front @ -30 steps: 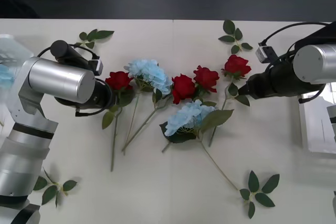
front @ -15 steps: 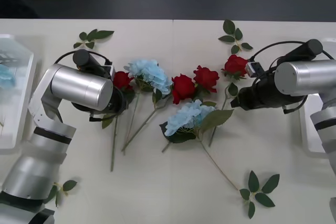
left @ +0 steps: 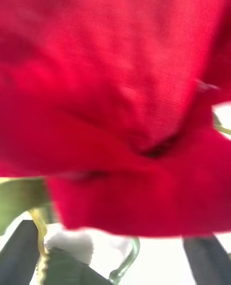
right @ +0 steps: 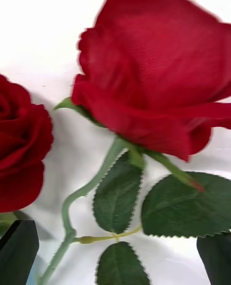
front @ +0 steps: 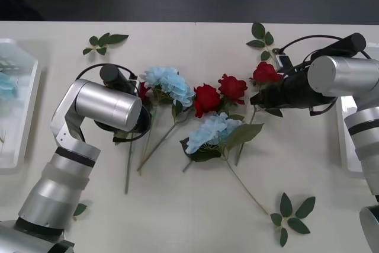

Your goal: Put the red flowers into the right box and the blue flowers into the left box

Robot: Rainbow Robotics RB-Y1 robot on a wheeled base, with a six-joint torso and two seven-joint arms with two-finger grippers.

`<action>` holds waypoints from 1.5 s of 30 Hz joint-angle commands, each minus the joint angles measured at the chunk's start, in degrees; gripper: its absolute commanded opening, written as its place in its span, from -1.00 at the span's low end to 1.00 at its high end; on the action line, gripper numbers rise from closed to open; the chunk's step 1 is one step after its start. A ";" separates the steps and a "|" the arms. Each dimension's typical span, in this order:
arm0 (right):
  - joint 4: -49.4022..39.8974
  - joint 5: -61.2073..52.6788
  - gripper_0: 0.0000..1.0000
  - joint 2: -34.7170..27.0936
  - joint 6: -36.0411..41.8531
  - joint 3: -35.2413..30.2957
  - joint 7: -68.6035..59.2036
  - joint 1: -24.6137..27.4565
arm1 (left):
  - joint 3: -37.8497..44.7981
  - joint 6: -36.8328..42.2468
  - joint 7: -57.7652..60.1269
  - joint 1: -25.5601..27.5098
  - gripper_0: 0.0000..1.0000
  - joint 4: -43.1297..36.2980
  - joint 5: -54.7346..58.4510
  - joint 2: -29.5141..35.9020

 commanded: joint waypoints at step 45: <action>-2.34 3.55 -1.00 -0.48 -7.10 9.44 -6.71 1.67 | 30.10 -0.39 -47.45 12.72 -1.00 -23.67 62.65 11.54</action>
